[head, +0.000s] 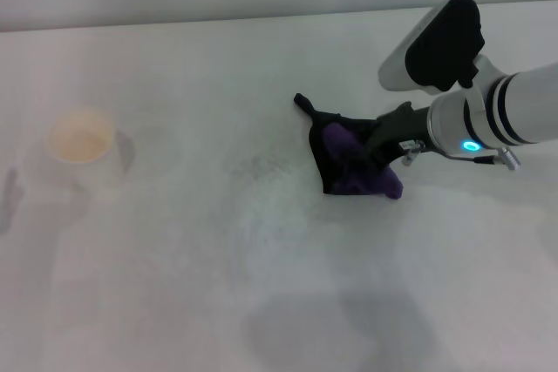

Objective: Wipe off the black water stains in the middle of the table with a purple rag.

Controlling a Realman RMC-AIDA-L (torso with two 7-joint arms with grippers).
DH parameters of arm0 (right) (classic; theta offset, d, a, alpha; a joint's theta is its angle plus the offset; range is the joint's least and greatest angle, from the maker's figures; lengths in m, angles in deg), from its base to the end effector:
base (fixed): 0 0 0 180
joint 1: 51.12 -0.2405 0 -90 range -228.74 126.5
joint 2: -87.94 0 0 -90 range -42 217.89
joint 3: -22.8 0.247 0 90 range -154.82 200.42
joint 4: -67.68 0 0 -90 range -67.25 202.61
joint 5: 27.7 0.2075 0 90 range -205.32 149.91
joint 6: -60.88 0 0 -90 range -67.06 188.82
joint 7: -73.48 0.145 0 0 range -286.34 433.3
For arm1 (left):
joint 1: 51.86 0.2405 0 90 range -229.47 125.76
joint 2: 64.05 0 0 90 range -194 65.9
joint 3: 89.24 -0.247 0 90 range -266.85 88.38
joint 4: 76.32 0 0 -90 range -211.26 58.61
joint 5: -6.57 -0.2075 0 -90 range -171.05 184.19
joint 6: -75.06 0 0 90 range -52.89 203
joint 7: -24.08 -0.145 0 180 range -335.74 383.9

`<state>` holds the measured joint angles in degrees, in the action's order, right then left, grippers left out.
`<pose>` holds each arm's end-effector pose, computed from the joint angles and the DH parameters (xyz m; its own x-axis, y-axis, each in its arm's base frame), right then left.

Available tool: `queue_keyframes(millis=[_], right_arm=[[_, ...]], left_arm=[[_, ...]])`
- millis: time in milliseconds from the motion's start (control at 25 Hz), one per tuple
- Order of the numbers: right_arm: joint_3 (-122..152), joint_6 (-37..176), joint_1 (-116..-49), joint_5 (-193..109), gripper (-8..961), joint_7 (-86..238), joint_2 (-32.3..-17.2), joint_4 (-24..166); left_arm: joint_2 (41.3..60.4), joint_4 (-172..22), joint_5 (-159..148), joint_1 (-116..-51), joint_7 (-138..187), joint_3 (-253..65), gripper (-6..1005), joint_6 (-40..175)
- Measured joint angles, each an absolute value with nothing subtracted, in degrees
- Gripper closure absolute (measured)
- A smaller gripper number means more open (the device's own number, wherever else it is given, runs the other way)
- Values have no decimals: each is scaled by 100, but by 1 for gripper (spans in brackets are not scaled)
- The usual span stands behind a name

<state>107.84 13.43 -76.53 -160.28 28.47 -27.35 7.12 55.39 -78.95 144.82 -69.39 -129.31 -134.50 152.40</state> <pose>0.2422 0.3618 -0.0449 0.8356 -0.5489 -0.0229 -0.4732 -0.6980 -0.5375 -0.3672 0.2559 -0.0011 0.5396 0.0397 0.8410 0.8397 -0.0982 -0.5341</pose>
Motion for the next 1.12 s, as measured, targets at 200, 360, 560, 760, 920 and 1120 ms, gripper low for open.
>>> queue_keyframes(millis=[200, 360, 560, 760, 920, 1120], right_arm=[[10796, 1346, -7635, -16018, 427, 2851, -2731, 560], [10810, 1391, -7617, -15993, 234, 2859, -2735, 415], [10941, 1578, -7556, -15739, 113, 2834, -2744, 185], [11132, 1850, -7469, -14746, 76, 2279, -2735, 128], [11569, 1828, -7252, -12430, 77, 590, -2741, 329], [12135, 981, -7199, -9891, 77, -1241, -2733, 1246]], left_arm=[[5539, -7895, 14482, -6934, -12931, -13450, 112, 15239], [5539, -7896, 14488, -6934, -12928, -13450, 112, 15239], [5539, -7895, 14531, -6934, -12945, -13450, 111, 15239], [5539, -7896, 14538, -6919, -12948, -13450, 111, 15240], [5539, -7896, 14544, -6917, -12956, -13450, 112, 15239], [5540, -7896, 14571, -6916, -12965, -13450, 112, 15242]])
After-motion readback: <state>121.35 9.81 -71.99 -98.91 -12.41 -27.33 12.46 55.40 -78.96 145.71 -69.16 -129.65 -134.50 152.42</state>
